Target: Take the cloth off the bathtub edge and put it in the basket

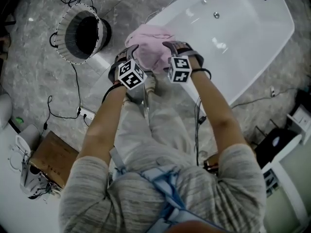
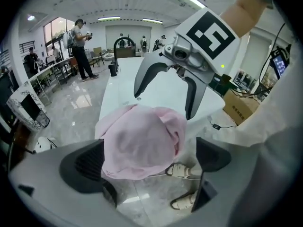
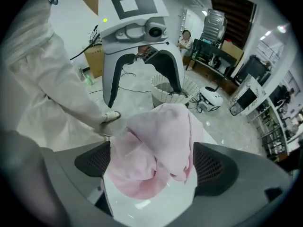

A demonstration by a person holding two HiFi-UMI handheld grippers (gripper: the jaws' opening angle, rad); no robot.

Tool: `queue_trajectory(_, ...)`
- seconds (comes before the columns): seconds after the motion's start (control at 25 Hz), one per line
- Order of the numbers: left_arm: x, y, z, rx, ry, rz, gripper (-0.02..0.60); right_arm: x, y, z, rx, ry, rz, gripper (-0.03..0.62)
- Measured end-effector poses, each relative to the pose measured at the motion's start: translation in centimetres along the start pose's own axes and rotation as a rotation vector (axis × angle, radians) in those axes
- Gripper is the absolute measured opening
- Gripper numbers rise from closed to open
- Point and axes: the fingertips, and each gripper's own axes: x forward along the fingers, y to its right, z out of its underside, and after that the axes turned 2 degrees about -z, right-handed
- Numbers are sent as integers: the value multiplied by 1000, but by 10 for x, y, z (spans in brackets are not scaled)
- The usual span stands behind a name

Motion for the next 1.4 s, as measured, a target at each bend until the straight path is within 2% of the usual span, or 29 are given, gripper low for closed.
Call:
queue_trajectory(0.24,37,-14,21,27,-102,-48,595,39,8,7,-68,-84,-12,512)
queue_trajectory(0.48,58,-19,20,56,-135,-59,595,59,11,11,-83,-123,-53,512)
queue_trajectory(0.76,72,-23,23,11,-158,-23,595,69,11,7,-101,-135,-175,512)
queue_trajectory(0.96,74,-20,24,16,-164,-21,595,76,2,0,-63,-134,-254,511)
queue_trajectory(1.16,76,-8,26,11,-160,-24,594,83,-3,-5,-12,-111,-214,508)
queue_trajectory(1.4,77,11,31,-50,-141,24,543,74,-5,-4,63,-87,-128,368)
